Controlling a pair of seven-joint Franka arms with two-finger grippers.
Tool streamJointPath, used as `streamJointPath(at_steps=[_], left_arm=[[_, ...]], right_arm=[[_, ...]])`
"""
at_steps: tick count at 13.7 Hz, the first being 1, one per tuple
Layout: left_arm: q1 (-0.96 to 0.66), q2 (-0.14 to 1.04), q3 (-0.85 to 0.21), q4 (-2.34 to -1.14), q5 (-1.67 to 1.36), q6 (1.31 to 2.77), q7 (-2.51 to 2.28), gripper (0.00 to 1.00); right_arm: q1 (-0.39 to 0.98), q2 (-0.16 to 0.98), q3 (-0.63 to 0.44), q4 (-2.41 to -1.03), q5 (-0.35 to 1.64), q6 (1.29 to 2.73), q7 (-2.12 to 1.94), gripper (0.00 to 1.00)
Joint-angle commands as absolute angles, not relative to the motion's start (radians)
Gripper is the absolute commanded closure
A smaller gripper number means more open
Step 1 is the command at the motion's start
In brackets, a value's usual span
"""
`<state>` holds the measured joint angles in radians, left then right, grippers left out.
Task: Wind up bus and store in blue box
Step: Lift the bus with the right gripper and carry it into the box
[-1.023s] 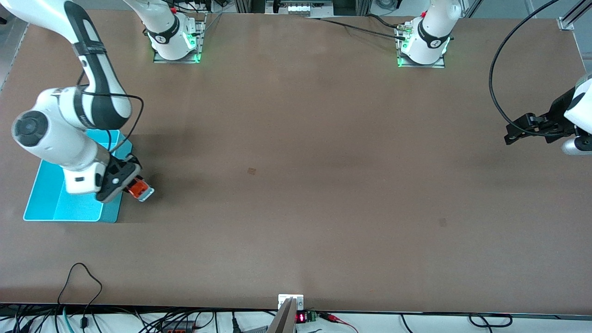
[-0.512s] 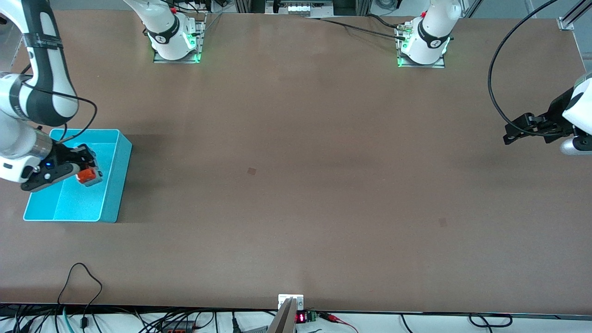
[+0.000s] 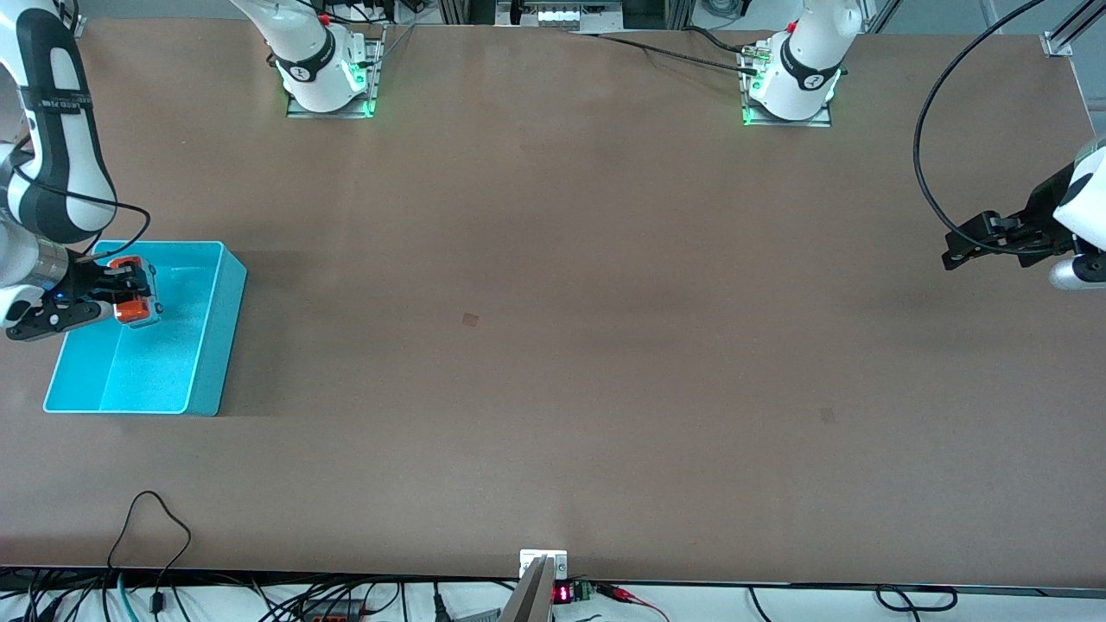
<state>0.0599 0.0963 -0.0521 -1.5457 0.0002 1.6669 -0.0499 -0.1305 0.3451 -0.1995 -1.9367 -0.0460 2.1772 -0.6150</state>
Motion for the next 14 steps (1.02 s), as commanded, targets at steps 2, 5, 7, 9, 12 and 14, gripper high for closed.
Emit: streamJointPath(at_steps=[2, 5, 7, 9, 12, 14], left_arm=[[0.055, 0.080, -0.055, -1.551, -0.009, 1.664, -0.026, 0.00], [0.055, 0.078, -0.055, -1.551, -0.009, 1.652, -0.025, 0.00], [0.055, 0.078, -0.057, -1.548, -0.009, 1.647, -0.023, 0.00], [0.052, 0.078, -0.058, -1.543, -0.014, 1.649, -0.021, 0.00], [0.055, 0.078, -0.075, -1.543, -0.014, 1.649, -0.023, 0.00], [0.055, 0.078, -0.077, -1.543, -0.014, 1.649, -0.021, 0.00]], right_arm=[[-0.129, 0.347, -0.219, -2.043, -0.034, 2.265, -0.563, 1.00], [-0.135, 0.353, -0.222, -2.059, -0.034, 2.281, -0.540, 1.00], [-0.137, 0.370, -0.222, -2.057, -0.034, 2.284, -0.526, 1.00], [-0.137, 0.383, -0.222, -2.054, -0.035, 2.286, -0.482, 1.00], [-0.137, 0.400, -0.222, -2.052, -0.035, 2.284, -0.456, 1.00], [-0.137, 0.405, -0.222, -2.051, -0.035, 2.284, -0.434, 1.00]])
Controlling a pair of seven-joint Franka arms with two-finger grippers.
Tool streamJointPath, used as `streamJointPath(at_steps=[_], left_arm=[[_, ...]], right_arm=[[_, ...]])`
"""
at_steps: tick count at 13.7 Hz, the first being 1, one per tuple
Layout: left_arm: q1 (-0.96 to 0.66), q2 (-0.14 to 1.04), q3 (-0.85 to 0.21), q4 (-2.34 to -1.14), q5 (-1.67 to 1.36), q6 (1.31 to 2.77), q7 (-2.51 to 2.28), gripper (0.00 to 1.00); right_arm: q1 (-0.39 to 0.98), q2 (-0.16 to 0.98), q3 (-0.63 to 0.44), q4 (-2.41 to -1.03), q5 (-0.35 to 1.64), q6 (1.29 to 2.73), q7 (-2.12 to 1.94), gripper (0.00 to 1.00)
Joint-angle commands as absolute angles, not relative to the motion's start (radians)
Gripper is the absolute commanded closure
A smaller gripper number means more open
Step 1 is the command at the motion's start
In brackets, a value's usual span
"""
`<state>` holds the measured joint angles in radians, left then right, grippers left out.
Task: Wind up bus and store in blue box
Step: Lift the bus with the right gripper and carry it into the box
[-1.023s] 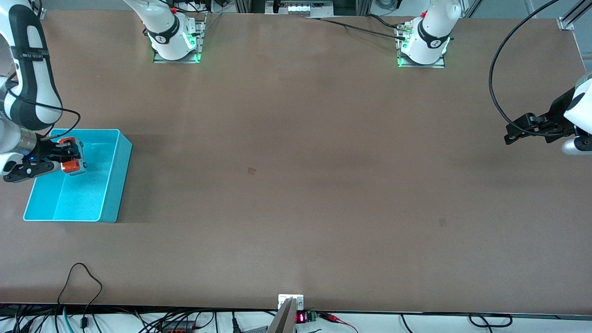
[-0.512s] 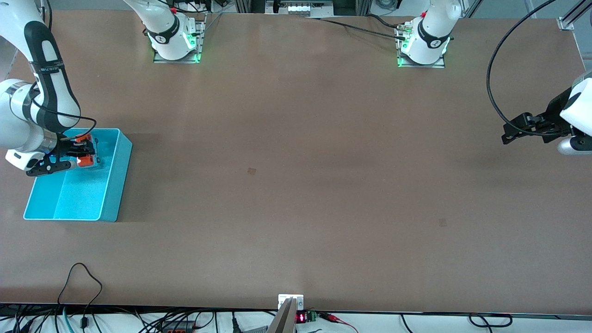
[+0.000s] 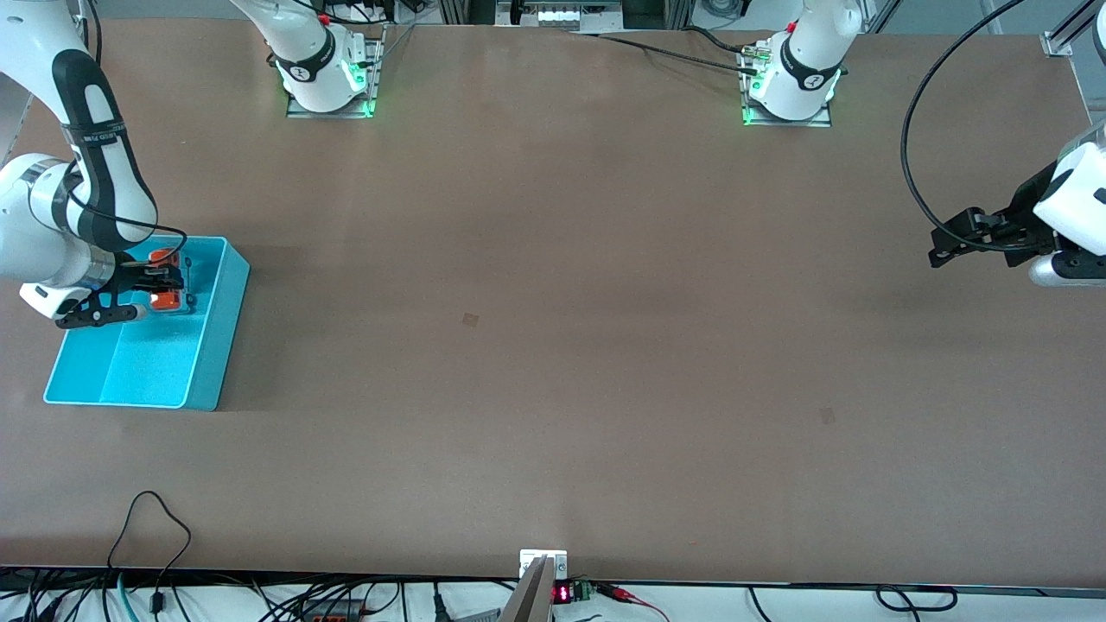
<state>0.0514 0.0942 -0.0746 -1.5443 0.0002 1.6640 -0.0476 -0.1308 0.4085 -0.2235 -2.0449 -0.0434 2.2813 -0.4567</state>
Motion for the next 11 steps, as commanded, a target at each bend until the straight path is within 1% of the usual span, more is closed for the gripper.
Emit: streamJointPath(at_steps=[1, 4, 5, 6, 8, 10, 11], left_arm=[[0.057, 0.078, -0.077, -1.543, -0.014, 1.649, -0.021, 0.00], [0.055, 0.078, -0.077, -1.543, -0.015, 1.649, -0.021, 0.00], [0.055, 0.078, -0.078, -1.543, -0.015, 1.649, -0.021, 0.00], [0.055, 0.078, -0.078, -1.543, -0.015, 1.649, -0.023, 0.00], [0.057, 0.078, -0.077, -1.543, -0.015, 1.651, -0.021, 0.00], [0.057, 0.078, -0.078, -1.543, -0.015, 1.651, -0.021, 0.00], [0.055, 0.078, -0.077, -1.543, -0.015, 1.651, -0.021, 0.00]], right_arm=[[-0.137, 0.413, -0.222, -2.049, -0.035, 2.286, -0.433, 1.00], [-0.140, 0.426, -0.222, -2.046, -0.035, 2.289, -0.434, 1.00], [-0.140, 0.428, -0.222, -2.045, -0.035, 2.290, -0.433, 0.83], [-0.140, 0.431, -0.222, -2.043, -0.035, 2.292, -0.434, 0.76], [-0.140, 0.434, -0.222, -2.043, -0.035, 2.304, -0.434, 0.54], [-0.140, 0.434, -0.222, -2.043, -0.037, 2.306, -0.434, 0.41], [-0.140, 0.437, -0.222, -2.043, -0.038, 2.306, -0.434, 0.33]])
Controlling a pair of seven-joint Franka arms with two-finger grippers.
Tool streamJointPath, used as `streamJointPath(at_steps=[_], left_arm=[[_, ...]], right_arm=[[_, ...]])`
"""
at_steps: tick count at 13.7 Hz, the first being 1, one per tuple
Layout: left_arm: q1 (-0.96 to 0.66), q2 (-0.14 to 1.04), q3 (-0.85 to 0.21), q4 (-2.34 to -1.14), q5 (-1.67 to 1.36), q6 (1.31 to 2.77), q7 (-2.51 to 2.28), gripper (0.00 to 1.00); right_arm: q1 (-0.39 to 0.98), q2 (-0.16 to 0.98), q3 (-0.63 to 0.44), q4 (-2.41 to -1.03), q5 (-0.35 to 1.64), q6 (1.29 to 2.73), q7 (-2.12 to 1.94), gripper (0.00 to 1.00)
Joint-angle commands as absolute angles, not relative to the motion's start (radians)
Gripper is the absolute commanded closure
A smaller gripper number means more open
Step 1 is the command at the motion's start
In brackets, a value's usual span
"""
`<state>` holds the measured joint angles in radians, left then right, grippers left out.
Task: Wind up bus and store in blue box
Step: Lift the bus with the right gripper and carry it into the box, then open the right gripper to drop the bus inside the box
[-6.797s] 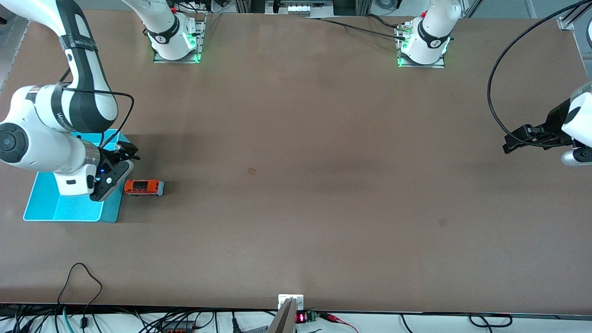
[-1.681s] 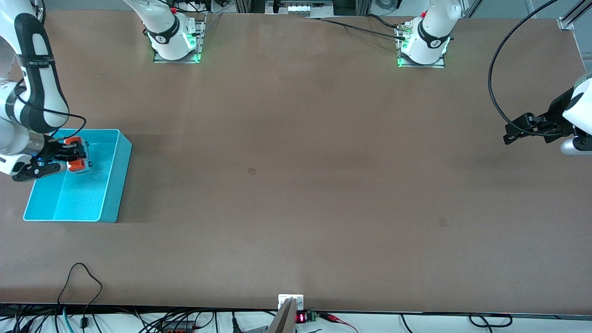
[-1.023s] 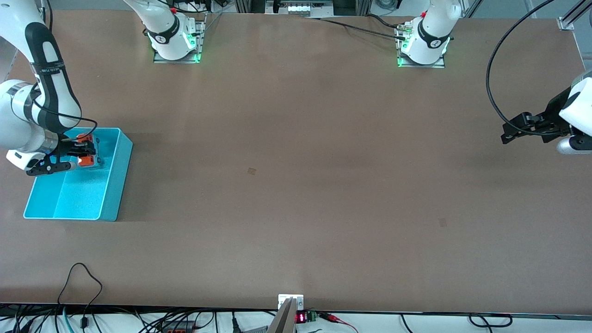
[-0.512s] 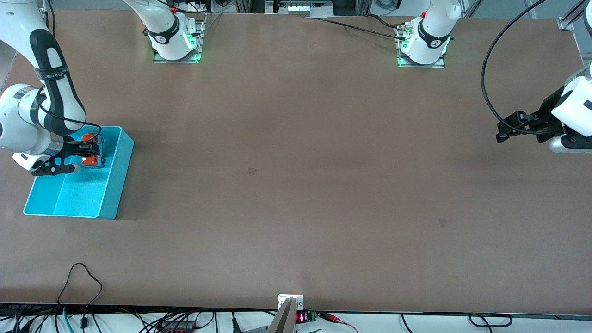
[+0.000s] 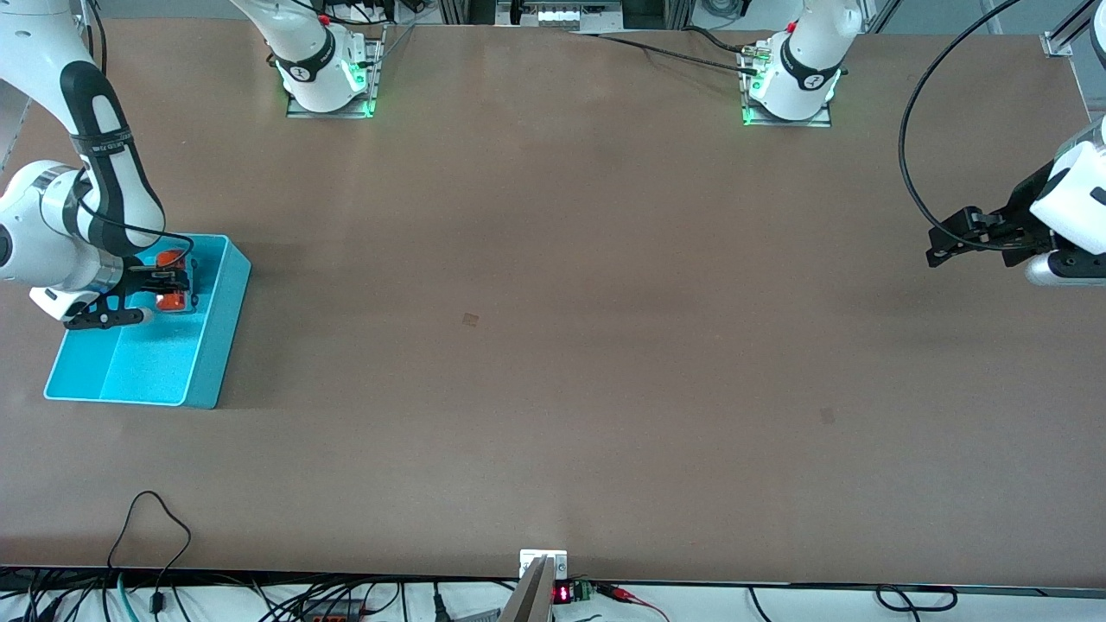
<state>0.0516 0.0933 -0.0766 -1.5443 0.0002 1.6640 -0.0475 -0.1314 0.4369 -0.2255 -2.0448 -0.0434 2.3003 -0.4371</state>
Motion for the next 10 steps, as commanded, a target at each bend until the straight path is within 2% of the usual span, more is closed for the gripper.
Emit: streamJointPath(at_steps=[1, 3, 5, 7, 10], left_arm=[[0.055, 0.078, -0.077, -1.543, -0.015, 1.652, -0.021, 0.00], [0.055, 0.078, -0.078, -1.542, -0.014, 1.652, -0.021, 0.00], [0.055, 0.078, -0.078, -1.542, -0.012, 1.652, -0.023, 0.00], [0.055, 0.078, -0.078, -1.542, -0.012, 1.652, -0.023, 0.00], [0.055, 0.078, -0.078, -1.542, -0.012, 1.646, -0.023, 0.00]], right_arm=[[-0.140, 0.439, -0.222, -2.037, -0.044, 2.306, -0.436, 0.32], [-0.140, 0.446, -0.222, -2.031, -0.046, 2.306, -0.436, 0.24], [-0.138, 0.442, -0.222, -2.017, -0.048, 2.304, -0.436, 0.00], [-0.132, 0.425, -0.221, -1.959, -0.049, 2.281, -0.443, 0.00], [-0.126, 0.393, -0.213, -1.828, -0.041, 2.122, -0.440, 0.00]])
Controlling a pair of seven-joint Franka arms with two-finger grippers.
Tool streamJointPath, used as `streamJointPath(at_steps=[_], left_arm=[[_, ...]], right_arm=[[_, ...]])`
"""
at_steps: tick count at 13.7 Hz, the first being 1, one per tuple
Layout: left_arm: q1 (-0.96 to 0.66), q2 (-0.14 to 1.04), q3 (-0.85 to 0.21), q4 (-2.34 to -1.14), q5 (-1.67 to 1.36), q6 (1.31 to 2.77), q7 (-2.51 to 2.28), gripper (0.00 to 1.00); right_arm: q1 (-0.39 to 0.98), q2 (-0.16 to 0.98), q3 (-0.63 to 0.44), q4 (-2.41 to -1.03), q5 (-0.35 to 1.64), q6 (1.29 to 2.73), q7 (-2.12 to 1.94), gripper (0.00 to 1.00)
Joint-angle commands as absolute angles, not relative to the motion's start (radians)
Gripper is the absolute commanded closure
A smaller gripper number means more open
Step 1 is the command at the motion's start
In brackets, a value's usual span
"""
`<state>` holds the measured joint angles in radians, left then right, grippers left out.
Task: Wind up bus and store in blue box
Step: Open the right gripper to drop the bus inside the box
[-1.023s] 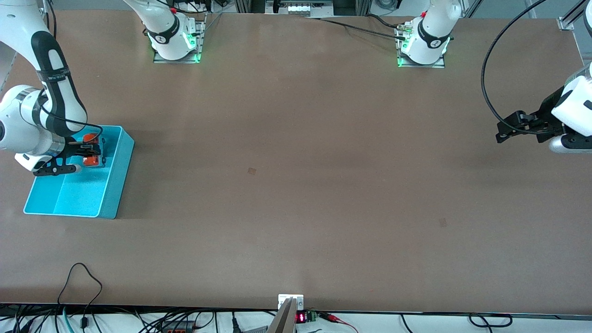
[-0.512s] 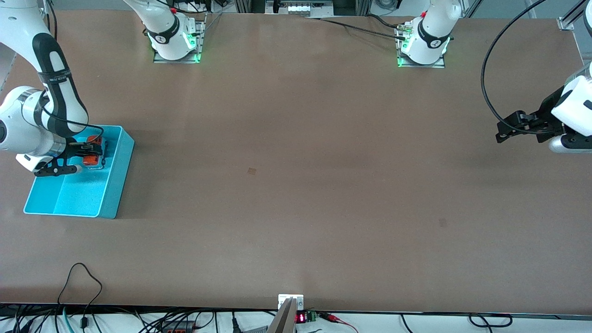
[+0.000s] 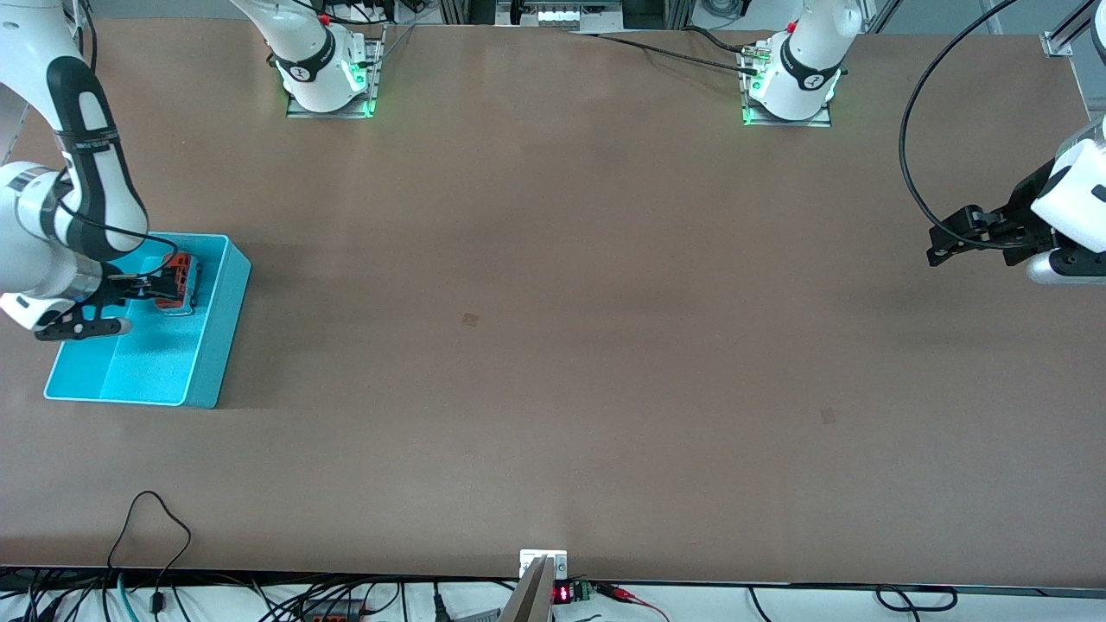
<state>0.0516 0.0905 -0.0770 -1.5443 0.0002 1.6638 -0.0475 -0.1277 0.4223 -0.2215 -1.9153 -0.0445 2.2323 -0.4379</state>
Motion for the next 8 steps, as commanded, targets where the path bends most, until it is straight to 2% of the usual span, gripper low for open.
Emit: streamJointPath(at_steps=[1, 4, 7, 8], left_arm=[[0.055, 0.078, -0.078, -1.542, -0.014, 1.647, -0.023, 0.00], [0.055, 0.078, -0.078, -1.543, -0.014, 1.651, -0.023, 0.00], [0.055, 0.077, -0.078, -1.543, -0.008, 1.625, -0.017, 0.00], [0.055, 0.077, -0.078, -1.543, -0.008, 1.623, -0.017, 0.00]], right_arm=[[-0.126, 0.381, -0.207, -1.775, -0.031, 2.073, -0.440, 0.00], [-0.124, 0.333, -0.169, -1.674, -0.006, 1.943, -0.446, 0.00], [-0.123, 0.301, -0.088, -1.530, -0.015, 1.722, -0.436, 0.00], [-0.121, 0.276, -0.071, -1.505, -0.011, 1.691, -0.436, 0.00]])
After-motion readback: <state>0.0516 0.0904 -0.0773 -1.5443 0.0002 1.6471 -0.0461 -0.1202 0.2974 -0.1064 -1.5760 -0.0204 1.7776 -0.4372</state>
